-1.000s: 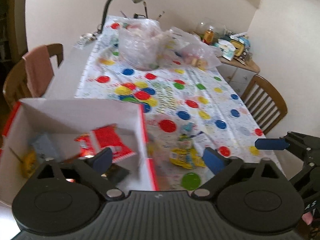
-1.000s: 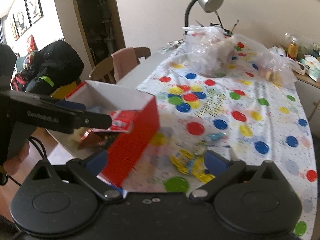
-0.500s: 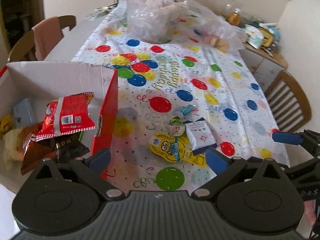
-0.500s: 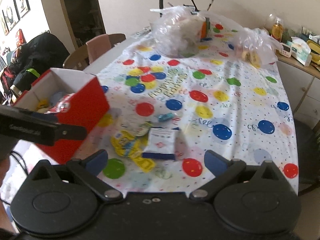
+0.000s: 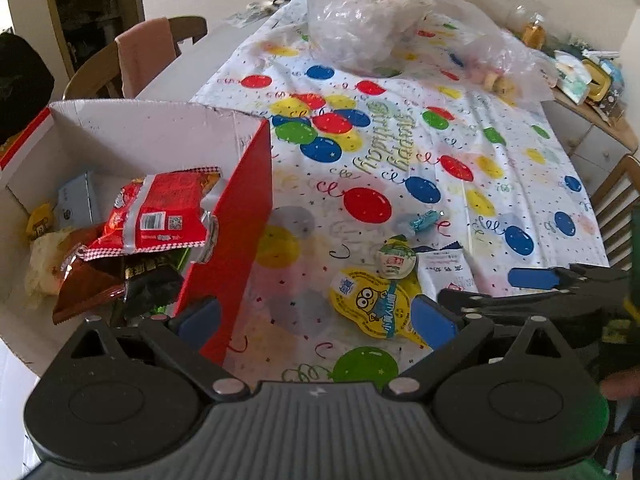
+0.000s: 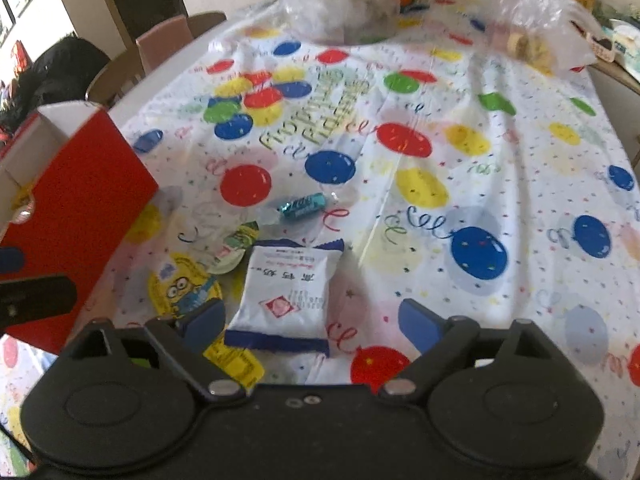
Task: Organize snacks
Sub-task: 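Move both tools back over the white-blue packet and jelly cup, then close the left tool on the yellow Minion jelly cup and lift it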
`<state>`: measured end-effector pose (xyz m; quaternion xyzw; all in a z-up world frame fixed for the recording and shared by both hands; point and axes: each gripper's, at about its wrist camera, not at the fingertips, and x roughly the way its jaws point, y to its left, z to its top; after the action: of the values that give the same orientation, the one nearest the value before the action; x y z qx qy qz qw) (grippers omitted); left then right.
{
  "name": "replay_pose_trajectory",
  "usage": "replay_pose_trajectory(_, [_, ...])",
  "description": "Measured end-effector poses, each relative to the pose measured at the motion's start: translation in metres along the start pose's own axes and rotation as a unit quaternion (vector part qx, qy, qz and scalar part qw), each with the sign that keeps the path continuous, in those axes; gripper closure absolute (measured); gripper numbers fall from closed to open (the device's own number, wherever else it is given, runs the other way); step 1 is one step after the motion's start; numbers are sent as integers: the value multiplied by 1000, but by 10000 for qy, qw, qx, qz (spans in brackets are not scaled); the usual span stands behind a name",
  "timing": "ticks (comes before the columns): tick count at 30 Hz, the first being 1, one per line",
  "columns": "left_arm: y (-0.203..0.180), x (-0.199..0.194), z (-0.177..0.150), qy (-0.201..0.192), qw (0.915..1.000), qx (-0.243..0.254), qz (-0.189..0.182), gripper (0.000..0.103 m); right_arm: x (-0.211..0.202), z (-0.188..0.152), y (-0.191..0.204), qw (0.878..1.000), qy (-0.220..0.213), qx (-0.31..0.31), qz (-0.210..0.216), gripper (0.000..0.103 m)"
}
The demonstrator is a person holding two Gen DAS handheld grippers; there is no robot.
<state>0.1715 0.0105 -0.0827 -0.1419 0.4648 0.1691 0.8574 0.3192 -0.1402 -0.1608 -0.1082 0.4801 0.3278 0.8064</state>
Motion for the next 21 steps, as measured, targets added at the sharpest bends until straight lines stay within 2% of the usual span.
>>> replay_pose_trajectory(6, [-6,17,7,295,9993,-147,149,2,19,8,7,9996,164,-177,-129,19])
replay_pose_trajectory(10, [-14,26,12,403,9989,-31,250,2,24,11,12,9991,194,-299,-246,21])
replay_pose_trajectory(13, [-18,33,17,561,9981,-98,233,2,25,12,13,9985,200,-406,-316,27])
replay_pose_trajectory(19, [-24,44,27,699,9965,-219,411,2,18,10,5,9978,149,-544,-349,52])
replay_pose_trajectory(21, [-26,48,30,836,9955,-340,272,4,16,8,0,9981,138,-518,-310,55])
